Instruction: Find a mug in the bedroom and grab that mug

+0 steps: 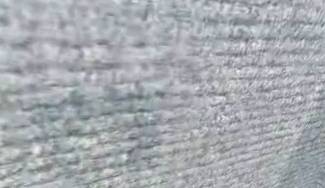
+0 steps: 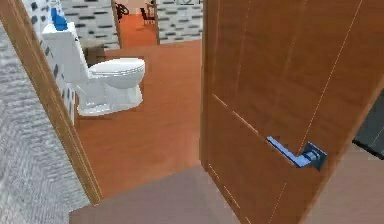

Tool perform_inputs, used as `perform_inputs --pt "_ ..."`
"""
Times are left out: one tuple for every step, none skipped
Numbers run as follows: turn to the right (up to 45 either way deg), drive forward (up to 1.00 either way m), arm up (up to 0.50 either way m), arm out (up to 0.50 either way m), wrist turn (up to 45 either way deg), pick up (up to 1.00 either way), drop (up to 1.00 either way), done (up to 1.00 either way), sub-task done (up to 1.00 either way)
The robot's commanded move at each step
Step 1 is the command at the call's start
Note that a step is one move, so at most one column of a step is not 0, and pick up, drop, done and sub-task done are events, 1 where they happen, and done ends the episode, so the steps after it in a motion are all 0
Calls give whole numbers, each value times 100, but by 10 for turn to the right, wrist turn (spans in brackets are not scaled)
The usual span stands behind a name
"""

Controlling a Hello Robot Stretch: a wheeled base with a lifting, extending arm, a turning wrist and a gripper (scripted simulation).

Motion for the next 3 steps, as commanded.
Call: perform_inputs --pt "450 0 0 0 0 0 0 0 0" --pt "390 0 0 0 0 0 0 0 0" --pt "0 65 0 0 0 0 0 0 0"
